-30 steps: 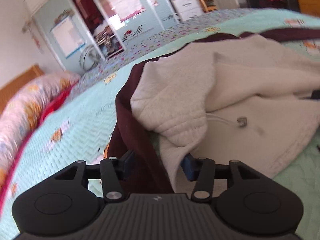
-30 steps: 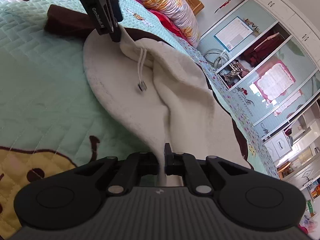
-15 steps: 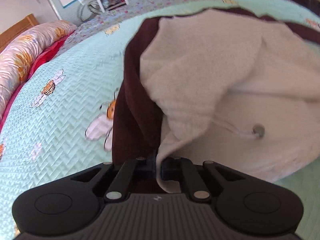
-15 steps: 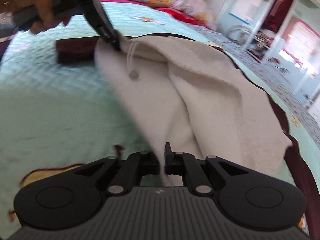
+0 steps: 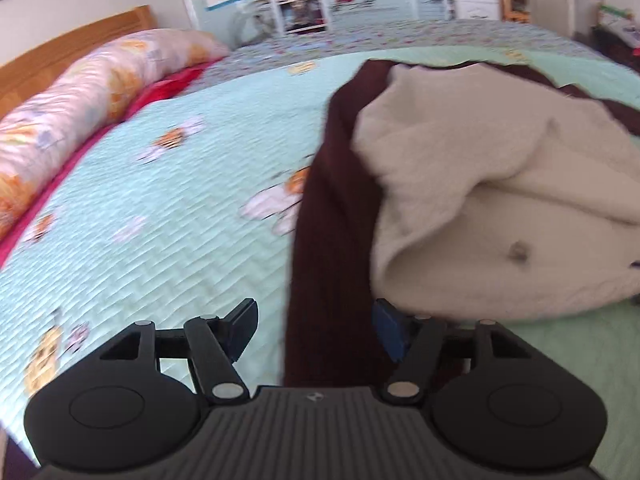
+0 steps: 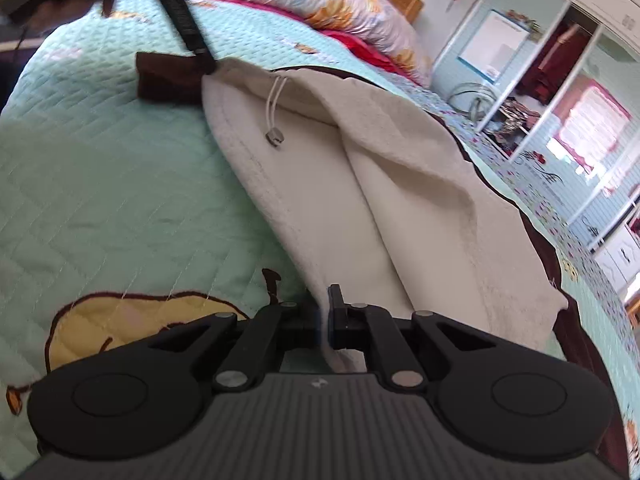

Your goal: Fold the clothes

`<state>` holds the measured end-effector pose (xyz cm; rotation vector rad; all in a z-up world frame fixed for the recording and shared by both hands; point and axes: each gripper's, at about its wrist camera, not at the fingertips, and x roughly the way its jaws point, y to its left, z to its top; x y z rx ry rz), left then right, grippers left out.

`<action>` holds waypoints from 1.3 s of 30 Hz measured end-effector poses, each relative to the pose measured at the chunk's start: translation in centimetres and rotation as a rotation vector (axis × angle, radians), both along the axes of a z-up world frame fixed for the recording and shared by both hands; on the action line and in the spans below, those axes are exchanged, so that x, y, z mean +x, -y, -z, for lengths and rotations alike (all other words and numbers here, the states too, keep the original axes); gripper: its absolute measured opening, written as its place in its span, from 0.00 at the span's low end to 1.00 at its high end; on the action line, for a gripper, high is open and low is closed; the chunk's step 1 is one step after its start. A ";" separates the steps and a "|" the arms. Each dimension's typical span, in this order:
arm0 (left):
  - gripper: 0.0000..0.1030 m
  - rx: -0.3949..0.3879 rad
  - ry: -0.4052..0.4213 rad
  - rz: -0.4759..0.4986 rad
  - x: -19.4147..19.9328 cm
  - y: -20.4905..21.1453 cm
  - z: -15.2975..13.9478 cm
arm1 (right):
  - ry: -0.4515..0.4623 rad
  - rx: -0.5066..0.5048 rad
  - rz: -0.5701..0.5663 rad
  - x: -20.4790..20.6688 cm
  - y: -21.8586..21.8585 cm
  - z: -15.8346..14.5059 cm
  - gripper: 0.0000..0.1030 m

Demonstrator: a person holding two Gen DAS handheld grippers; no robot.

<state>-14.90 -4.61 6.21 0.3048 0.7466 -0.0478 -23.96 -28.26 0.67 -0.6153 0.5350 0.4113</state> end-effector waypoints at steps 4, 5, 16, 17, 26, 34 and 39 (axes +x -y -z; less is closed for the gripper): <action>0.66 -0.145 -0.137 -0.028 1.9 -1.7 1.5 | 0.042 -0.015 0.025 -0.5 -0.2 0.3 0.09; 0.67 -0.173 -0.144 -0.027 2.5 -2.0 1.3 | 0.052 -0.032 0.025 -0.7 -0.3 0.5 0.09; 0.31 0.056 0.050 -0.350 11.1 -9.9 -3.7 | 0.071 -0.056 0.030 -0.4 -0.7 0.4 0.09; 0.57 0.068 0.011 -0.430 11.5 -11.1 -3.3 | 0.070 -0.056 0.030 -0.4 -0.7 0.4 0.09; 0.65 -0.101 0.033 -0.295 3.3 -7.1 -2.4 | 0.022 0.019 0.052 -0.6 -0.2 -1.4 0.14; 0.75 0.128 0.173 0.453 0.1 10.5 -1.9 | -0.047 0.215 0.123 -1.9 1.8 -4.5 0.34; 0.74 0.237 0.155 0.533 1.3 12.5 0.4 | -0.058 0.293 0.173 -1.9 2.3 -4.9 0.34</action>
